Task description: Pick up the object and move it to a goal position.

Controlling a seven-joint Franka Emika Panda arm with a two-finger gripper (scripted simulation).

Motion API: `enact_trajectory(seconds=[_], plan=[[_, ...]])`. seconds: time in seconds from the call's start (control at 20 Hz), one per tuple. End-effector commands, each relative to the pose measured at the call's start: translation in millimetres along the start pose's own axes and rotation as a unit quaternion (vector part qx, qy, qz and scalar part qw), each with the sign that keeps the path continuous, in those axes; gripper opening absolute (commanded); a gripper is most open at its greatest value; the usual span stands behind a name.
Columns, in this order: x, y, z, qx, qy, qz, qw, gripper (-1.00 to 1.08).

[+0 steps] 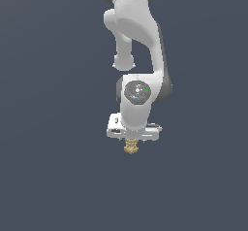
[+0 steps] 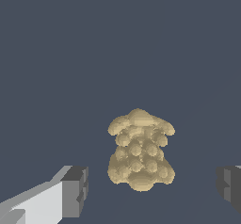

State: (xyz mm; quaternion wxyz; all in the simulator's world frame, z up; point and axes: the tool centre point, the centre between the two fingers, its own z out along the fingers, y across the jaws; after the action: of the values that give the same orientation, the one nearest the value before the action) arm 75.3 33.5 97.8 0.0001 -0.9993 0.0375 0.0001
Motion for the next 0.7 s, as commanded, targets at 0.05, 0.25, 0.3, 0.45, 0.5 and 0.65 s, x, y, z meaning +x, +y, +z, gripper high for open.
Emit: enact_trajectory(seconds=[0.05,0.25,0.3,0.45,0.5,0.65], plan=[[0.1,0.0,0.7,0.000,0.000,0.000,1.0000,1.00],[0.0,0.0,10.5,0.000,0.000,0.000,1.0000,1.00],[0.0,-0.1,15.0,0.000,0.000,0.000,1.0000,1.00],[-0.4,-0.2,32.6,0.000,0.000,0.000,1.0000,1.00],[-0.5,-0.2,38.0,0.000,0.000,0.000,1.0000,1.00],[-0.5,0.0,48.7,0.000,0.000,0.000,1.0000,1.00]])
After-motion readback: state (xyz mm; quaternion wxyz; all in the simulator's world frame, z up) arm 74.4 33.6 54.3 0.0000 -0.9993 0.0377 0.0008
